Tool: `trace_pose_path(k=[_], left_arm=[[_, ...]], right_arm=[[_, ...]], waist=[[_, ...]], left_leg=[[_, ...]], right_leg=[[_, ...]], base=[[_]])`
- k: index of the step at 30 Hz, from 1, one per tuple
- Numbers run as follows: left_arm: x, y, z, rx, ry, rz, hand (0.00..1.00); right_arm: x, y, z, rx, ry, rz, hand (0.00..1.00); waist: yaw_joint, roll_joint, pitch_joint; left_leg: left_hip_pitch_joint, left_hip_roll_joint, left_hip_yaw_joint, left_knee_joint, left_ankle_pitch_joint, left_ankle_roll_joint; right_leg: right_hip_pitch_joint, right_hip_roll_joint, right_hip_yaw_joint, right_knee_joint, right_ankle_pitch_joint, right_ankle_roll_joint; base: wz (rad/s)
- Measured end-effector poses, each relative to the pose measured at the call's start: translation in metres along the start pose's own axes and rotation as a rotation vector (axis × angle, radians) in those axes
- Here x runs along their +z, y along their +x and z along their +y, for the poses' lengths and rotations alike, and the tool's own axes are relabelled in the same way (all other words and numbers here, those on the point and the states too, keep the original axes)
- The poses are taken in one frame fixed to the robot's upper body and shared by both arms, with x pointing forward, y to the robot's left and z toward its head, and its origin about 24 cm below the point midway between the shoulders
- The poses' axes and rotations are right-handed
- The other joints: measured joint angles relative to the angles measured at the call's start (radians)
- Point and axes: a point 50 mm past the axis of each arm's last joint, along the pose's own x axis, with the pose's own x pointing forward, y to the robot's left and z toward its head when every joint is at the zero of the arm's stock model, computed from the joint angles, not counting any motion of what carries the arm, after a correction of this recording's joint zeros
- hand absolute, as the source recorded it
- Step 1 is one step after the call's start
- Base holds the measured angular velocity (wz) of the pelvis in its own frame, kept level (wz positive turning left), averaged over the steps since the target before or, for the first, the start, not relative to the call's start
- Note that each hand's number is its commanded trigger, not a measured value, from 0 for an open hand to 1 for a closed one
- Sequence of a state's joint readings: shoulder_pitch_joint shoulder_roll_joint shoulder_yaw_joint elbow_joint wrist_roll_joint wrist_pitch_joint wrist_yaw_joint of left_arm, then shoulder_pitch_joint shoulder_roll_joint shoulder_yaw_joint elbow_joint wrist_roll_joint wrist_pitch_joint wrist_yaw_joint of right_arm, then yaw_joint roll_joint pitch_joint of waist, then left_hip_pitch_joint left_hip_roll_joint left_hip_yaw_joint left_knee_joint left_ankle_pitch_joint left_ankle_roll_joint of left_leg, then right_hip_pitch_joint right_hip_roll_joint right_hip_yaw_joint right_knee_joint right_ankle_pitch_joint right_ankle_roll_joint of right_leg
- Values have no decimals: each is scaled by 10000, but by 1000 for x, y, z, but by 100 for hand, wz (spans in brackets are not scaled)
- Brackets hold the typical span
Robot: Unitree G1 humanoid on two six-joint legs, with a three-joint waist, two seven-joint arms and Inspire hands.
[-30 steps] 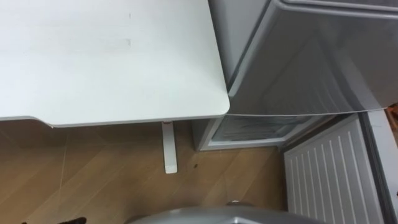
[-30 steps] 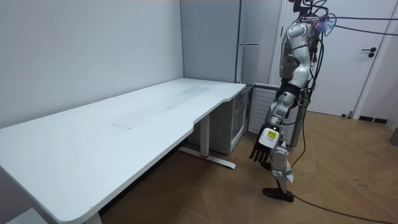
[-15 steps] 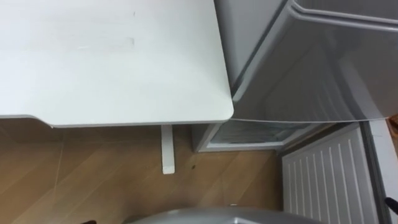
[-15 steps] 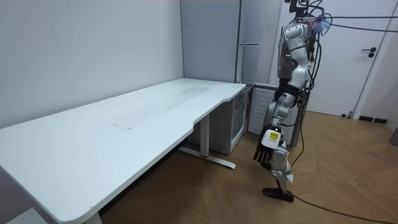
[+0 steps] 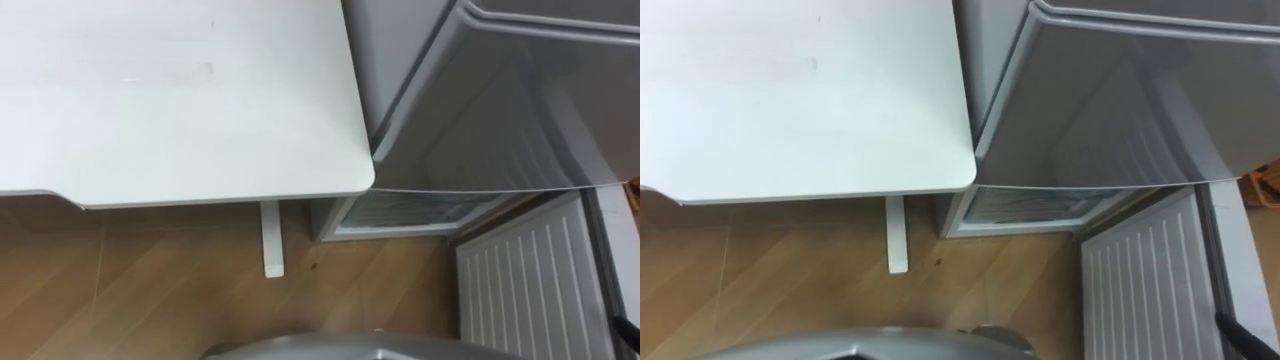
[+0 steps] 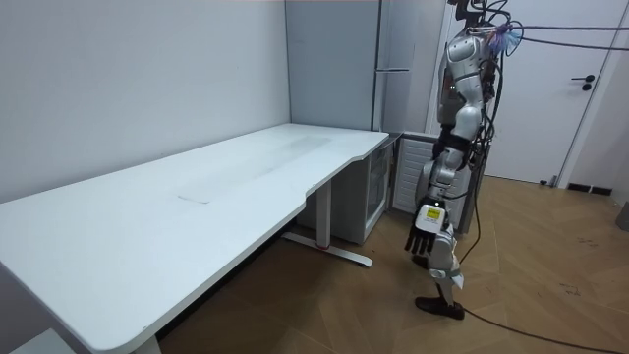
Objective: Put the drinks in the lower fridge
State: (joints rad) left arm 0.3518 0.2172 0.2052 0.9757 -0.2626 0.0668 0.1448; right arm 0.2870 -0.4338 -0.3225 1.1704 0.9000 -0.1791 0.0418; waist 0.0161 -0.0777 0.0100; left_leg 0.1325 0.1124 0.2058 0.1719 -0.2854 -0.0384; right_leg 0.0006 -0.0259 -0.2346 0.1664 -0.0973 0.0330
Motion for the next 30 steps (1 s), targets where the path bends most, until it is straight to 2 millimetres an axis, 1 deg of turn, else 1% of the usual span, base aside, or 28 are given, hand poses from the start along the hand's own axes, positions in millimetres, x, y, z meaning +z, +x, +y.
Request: trace_pose_path(k=[2, 6, 7, 9, 10, 11, 12, 14, 15, 17, 18, 19, 20, 21, 22, 23, 24, 25, 26, 27, 28, 29, 30], left_arm=[[0, 0, -3, -83, 121, 43, 0], [0, 0, -11, -447, 484, 52, 0], [2, 0, -15, -652, 740, 60, 0], [8, 0, -22, -937, 1071, -30, 0], [12, 1, -26, -1097, 1262, -79, 0], [16, 1, -29, -1189, 1311, -200, 0], [18, 1, -29, -1202, 1311, -251, 0], [19, 1, -29, -1194, 1276, -268, 0], [19, 1, -29, -1198, 1281, -247, 0], [21, 1, -32, -1294, 1580, -272, 0], [23, 1, -33, -1340, 1712, -301, 0], [25, 1, -36, -1429, 2002, -389, 0], [26, 0, -40, -1538, 2207, -444, 0], [26, 0, -42, -1608, 2280, -458, 0], [24, -1, -47, -1763, 2314, -444, 0], [24, -2, -50, -1861, 2281, -435, 0], [25, -4, -57, -2169, 2200, -525, 0], [25, -5, -60, -2361, 2044, -585, 0], [26, -6, -60, -2426, 1920, -632, 0], [31, -6, -60, -2534, 1700, -781, 0], [31, -6, -58, -2485, 1664, -782, 0], [32, -5, -56, -2435, 1658, -788, 0], [32, -5, -56, -2438, 1611, -779, 0]], right_arm=[[-2, -1, 1, 122, -156, -78, 0], [-5, -2, 8, 564, -661, -167, 0], [-8, -5, 7, 750, -833, -184, 0], [-12, -10, 8, 1246, -1183, -215, 0], [-13, -14, 12, 1674, -1279, -249, 0], [-15, -18, 18, 2126, -1230, -279, 0], [-15, -21, 21, 2363, -1116, -298, 0], [-20, -31, 31, 3104, -740, -344, 0], [-23, -39, 41, 3629, -342, -403, 0], [-29, -54, 71, 5060, 369, -426, 0], [-31, -57, 78, 5514, 571, -344, 0], [-39, -64, 96, 6647, 815, 121, 0], [-49, -72, 121, 8112, 561, 920, 0], [-55, -77, 136, 8820, 443, 1366, 0], [-68, -91, 165, 10325, 44, 2306, 0], [-72, -99, 177, 11094, -208, 2695, 0], [-76, -113, 195, 12531, -732, 3210, 0], [-76, -123, 209, 13629, -1063, 3481, 0], [-74, -128, 215, 14088, -1150, 3547, 0], [-68, -135, 226, 14895, -1198, 3607, 0], [-64, -140, 232, 15536, -1181, 3636, 0], [-64, -141, 231, 15729, -1327, 3942, 0], [-64, -141, 231, 15762, -1367, 4016, 0]], waist=[[149, 7, 5], [222, 9, 8], [348, 9, 9], [482, 1, 13], [520, -17, 23], [695, -27, 29], [771, -27, 29], [779, -27, 29], [781, -27, 30], [771, -27, 31], [771, -24, 33], [772, 1, 40], [773, 85, 53], [776, 158, 62], [839, 387, 60], [894, 509, 67], [950, 613, 63], [1040, 784, 16], [1106, 820, 9], [1174, 780, 5], [1277, 628, -12], [1291, 536, -59], [1294, 433, -47]], left_leg=[[-27, -1, 63, -23, 0, 0], [-70, 12, 51, -22, 1, 0], [-54, 21, 118, -21, 1, 0], [-101, 42, 144, -14, 0, 0], [-187, 55, 168, -8, 1, 0], [-214, 87, 362, -8, 3, -4], [-217, 99, 411, -3, 4, -5], [-218, 123, 427, 6, 8, -14], [-222, 128, 445, 25, 12, -20], [-254, 130, 454, 119, 17, -32], [-267, 128, 433, 137, 22, -40], [-303, 124, 374, 165, 35, -60], [-343, 120, 314, 174, 53, -80], [-357, 118, 299, 174, 68, -90], [-379, 107, 270, 174, 85, -99], [-389, 93, 256, 174, 87, -99], [-481, 40, 108, 175, 115, -85], [-605, -30, -61, 125, 242, -56], [-663, -54, -114, 103, 286, -44], [-746, -89, -190, 91, 384, -43], [-749, -107, -196, 75, 477, -63], [-729, -103, -196, 93, 500, -75], [-705, -100, -198, 88, 500, -75]], right_leg=[[-85, 21, 62, 11, 28, -22], [-157, 53, 60, -3, 145, -33], [-184, 78, 126, -8, 175, -41], [-261, 101, 119, 3, 240, -58], [-380, 118, 114, 21, 310, -80], [-488, 157, 87, 6, 404, -123], [-526, 187, 48, -3, 456, -155], [-554, 218, -171, 1, 517, -228], [-564, 223, -176, 5, 536, -254], [-570, 219, -177, 10, 550, -277], [-570, 218, -172, 11, 553, -282], [-570, 212, -172, 11, 554, -287], [-572, 202, -176, 11, 548, -297], [-575, 197, -180, 14, 543, -305], [-587, 186, -183, 35, 518, -341], [-595, 168, -218, 41, 495, -367], [-626, 110, -327, 46, 436, -379], [-707, 22, -443, 74, 380, -364], [-755, -18, -478, 106, 344, -351], [-866, -90, -577, 224, 265, -350], [-867, -120, -629, 225, 246, -356], [-789, -134, -702, 205, 223, -358], [-753, -134, -715, 190, 213, -352]], base=[[-11], [-10], [-14], [-15], [-30], [-39], [-42], [-17], [-7], [-3], [7], [13], [15], [16], [12], [19], [33], [38], [40], [24], [24], [13], [9]])
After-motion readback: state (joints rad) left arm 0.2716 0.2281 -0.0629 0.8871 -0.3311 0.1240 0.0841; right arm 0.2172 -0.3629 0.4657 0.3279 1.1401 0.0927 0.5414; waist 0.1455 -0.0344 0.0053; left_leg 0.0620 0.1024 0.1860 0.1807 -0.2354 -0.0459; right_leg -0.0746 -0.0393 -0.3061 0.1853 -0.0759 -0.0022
